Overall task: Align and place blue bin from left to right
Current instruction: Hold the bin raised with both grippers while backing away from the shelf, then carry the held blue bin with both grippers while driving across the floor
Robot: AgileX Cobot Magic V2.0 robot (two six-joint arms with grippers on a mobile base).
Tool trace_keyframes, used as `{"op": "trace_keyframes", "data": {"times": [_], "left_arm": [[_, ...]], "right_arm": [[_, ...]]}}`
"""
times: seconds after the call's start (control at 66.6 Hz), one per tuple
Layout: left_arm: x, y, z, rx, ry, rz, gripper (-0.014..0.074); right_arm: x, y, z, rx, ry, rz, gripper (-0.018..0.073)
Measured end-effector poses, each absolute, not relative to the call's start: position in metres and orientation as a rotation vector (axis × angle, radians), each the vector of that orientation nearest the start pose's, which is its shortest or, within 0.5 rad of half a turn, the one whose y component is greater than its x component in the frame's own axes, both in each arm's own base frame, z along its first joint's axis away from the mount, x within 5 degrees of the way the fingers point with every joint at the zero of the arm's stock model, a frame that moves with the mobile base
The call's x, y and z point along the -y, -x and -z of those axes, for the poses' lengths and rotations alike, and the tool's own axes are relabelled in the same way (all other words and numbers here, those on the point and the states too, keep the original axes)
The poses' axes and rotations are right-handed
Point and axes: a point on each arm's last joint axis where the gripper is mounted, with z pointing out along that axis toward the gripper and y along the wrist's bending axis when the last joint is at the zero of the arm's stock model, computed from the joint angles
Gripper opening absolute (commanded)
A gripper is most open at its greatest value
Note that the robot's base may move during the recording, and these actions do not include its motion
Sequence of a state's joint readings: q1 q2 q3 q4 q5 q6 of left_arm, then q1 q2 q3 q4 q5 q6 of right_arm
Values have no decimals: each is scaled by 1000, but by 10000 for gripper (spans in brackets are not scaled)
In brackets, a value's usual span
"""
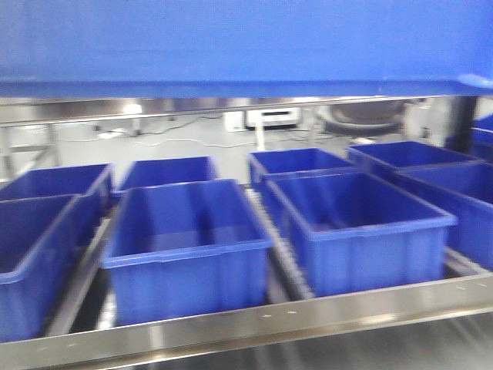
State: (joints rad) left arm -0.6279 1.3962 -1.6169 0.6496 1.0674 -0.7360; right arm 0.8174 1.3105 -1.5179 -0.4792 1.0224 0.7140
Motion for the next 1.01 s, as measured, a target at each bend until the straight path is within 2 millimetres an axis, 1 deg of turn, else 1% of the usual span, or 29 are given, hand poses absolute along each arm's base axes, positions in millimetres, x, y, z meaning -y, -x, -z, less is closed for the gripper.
{"op": "trace_keyframes", "data": {"times": [1.006], "left_arm": [[127, -257, -458, -2108, 36, -28, -111]], "right_arm": [[-168, -207, -448, -2180, 189, -264, -79]]}}
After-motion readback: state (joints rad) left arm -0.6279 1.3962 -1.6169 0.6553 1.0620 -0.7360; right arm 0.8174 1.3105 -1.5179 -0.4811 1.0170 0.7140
